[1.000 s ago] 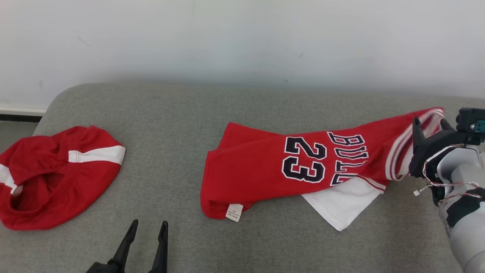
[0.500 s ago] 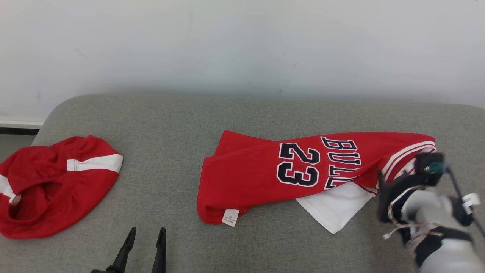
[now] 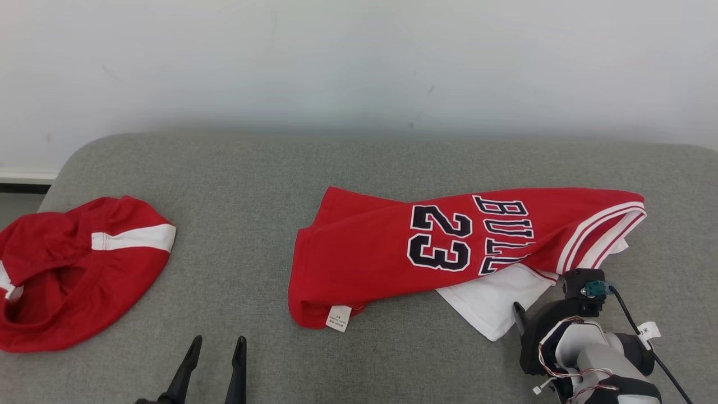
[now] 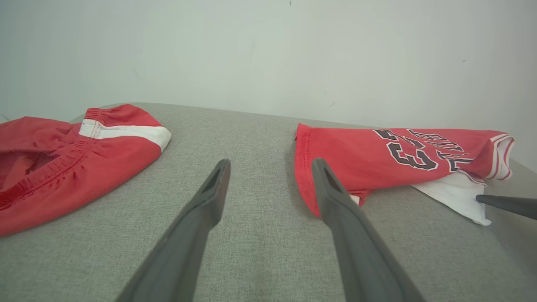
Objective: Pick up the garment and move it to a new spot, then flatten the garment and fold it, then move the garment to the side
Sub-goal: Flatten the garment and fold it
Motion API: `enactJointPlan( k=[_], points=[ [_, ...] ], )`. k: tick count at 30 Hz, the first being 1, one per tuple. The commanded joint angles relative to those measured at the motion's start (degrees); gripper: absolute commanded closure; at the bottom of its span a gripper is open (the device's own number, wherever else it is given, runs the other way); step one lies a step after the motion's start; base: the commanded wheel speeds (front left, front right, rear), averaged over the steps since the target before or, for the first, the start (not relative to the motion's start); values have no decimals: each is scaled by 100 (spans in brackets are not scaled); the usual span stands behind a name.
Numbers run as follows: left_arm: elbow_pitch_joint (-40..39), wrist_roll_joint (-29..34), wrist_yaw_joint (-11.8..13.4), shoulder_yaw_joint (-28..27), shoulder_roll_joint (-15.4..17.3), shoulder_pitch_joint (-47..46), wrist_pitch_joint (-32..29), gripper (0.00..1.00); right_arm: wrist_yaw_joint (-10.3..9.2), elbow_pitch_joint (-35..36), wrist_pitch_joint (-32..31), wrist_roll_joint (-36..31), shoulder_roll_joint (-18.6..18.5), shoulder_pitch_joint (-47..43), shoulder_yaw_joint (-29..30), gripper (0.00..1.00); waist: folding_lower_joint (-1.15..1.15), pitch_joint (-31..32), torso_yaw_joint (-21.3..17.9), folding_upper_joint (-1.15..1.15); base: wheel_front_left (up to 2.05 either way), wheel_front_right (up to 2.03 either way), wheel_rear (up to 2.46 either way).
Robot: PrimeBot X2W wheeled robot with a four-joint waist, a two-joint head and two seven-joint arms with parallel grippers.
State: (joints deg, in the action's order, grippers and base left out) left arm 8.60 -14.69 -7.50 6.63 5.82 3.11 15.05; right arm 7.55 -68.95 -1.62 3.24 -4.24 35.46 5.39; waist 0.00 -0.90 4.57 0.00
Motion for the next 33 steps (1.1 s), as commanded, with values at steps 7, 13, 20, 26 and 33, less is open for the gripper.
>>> enactJointPlan(
  k=[7,13,20,26,33],
  points=[
    [8,-39,6,11,18,-135,20,0,-13,334,-443,-498,69,-170,273,0,0,-129,127,0,0,0,0],
    [32,-63,6,5,2,-162,20,0,-13,619,-743,-751,128,-413,409,60,0,-180,139,0,0,0,0],
    [62,-69,6,-3,-19,-199,20,0,-13,1100,-772,-644,131,-582,335,100,0,-184,100,0,0,0,0],
    [73,-64,6,-43,-19,-135,20,0,-13,1822,-788,-296,134,-739,200,100,0,-118,20,0,0,0,0],
    [67,-38,6,-67,-53,37,20,0,-13,3756,-1450,-276,132,-1603,682,100,0,39,-77,0,0,0,0]
  ],
)
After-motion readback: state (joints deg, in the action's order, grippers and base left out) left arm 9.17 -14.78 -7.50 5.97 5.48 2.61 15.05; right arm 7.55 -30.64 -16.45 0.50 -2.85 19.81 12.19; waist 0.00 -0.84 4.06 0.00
